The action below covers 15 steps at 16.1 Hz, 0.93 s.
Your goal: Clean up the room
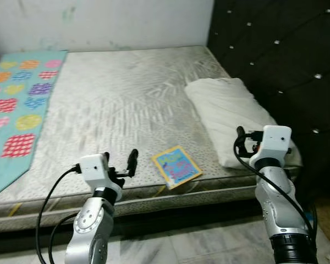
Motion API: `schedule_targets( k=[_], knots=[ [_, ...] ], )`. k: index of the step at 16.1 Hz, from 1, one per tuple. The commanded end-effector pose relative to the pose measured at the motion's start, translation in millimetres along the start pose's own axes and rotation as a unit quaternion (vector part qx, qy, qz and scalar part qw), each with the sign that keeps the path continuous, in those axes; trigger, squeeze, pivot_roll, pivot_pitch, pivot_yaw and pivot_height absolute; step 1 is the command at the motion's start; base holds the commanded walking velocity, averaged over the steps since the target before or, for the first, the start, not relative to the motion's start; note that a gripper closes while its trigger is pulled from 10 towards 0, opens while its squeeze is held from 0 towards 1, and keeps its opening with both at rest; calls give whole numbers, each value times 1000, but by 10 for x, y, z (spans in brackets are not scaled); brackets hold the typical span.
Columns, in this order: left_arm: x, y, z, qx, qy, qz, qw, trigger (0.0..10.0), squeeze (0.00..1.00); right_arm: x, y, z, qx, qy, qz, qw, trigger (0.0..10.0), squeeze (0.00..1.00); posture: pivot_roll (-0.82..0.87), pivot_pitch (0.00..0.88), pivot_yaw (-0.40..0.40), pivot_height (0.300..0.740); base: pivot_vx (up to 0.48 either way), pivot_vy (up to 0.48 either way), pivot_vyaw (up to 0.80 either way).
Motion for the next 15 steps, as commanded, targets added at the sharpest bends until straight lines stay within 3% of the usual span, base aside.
schedule_targets(
  k=[1,10,15],
  knots=[
    [-30,0,-6,6,-12,4,1000,10000,0,32,15,-20,-2,1,-4,1000,10000,0,-68,0,-9,740,0,0,0],
    [-31,0,2,4,-11,5,1000,10000,0,29,18,-10,-1,0,-3,1000,10000,0,-64,0,-8,740,0,227,0],
    [-25,1,-7,2,-12,3,1000,10000,0,25,18,-10,0,-1,-3,1000,10000,0,-64,0,-8,740,0,0,0]
  ],
)
Point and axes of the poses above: a point about 5 cm out from each wrist's last joint towards the gripper, its own y axis pointing out of the wrist towards the gripper, its own x axis along the axis of the wrist's last joint, z = x × y, the point moved 6 cm from there along y, pointing out of the wrist towards the gripper, and after that the axes turned 5 degrees about -y, right-handed, at the moved point
